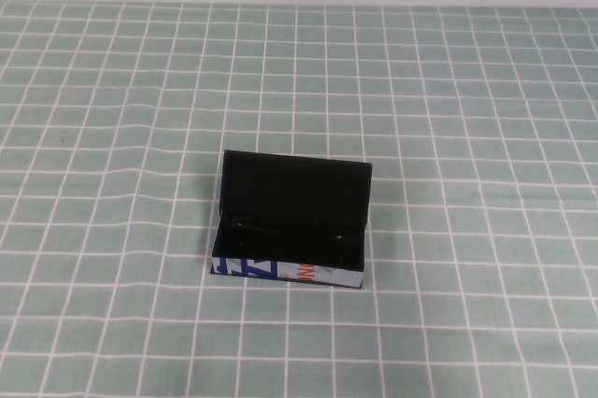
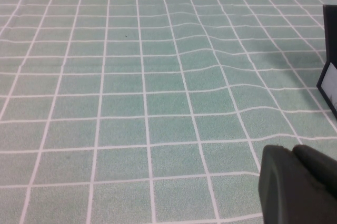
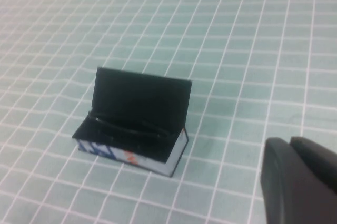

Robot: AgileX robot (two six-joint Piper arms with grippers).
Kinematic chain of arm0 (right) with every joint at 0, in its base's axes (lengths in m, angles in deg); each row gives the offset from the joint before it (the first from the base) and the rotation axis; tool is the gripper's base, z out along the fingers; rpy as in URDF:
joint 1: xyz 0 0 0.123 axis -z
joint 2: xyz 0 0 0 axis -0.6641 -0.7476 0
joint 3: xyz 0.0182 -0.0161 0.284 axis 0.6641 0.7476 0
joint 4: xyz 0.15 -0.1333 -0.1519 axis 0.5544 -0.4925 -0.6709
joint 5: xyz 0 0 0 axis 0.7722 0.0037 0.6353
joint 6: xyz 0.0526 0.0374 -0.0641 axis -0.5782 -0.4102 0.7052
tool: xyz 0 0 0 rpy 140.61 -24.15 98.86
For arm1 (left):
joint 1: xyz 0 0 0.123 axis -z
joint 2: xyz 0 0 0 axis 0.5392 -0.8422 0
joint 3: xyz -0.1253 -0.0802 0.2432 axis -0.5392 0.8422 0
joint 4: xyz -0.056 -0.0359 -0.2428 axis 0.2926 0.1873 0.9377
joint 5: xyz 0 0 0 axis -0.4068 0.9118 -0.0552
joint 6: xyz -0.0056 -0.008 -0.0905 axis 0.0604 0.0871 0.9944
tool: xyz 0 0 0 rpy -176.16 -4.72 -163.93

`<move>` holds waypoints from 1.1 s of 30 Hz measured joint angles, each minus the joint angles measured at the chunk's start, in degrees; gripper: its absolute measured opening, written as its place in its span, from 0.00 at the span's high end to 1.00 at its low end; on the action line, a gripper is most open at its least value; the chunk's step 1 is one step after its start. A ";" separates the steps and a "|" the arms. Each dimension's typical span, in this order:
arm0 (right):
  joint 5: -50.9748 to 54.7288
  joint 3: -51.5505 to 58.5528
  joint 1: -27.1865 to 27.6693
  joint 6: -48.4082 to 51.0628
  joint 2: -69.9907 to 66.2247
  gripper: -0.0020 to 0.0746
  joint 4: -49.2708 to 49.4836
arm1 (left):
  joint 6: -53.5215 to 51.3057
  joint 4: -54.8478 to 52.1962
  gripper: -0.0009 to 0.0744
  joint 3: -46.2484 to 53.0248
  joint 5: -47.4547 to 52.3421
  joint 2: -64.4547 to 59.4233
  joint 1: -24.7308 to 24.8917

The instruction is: Return glasses to glasses case

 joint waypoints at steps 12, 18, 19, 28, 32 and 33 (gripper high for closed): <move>-5.72 7.88 0.00 0.00 11.21 0.99 -14.76 | 0.00 0.00 0.99 0.00 0.00 0.00 0.00; -23.21 21.93 0.00 0.00 24.18 0.99 -17.37 | 0.00 0.00 0.99 0.00 0.00 0.00 0.00; -26.16 24.71 0.00 0.00 25.75 0.99 -17.37 | 0.00 0.00 0.99 0.00 0.00 0.00 0.00; -37.20 39.29 0.00 0.00 26.86 0.99 -17.25 | 0.00 0.00 0.99 0.00 0.00 0.00 0.00; -33.57 39.27 0.00 0.00 26.86 0.99 -17.19 | 0.00 0.00 0.99 0.00 0.00 0.00 0.13; -32.71 39.27 0.00 0.00 26.86 0.99 -17.19 | 0.00 0.00 0.99 0.00 0.00 0.00 0.13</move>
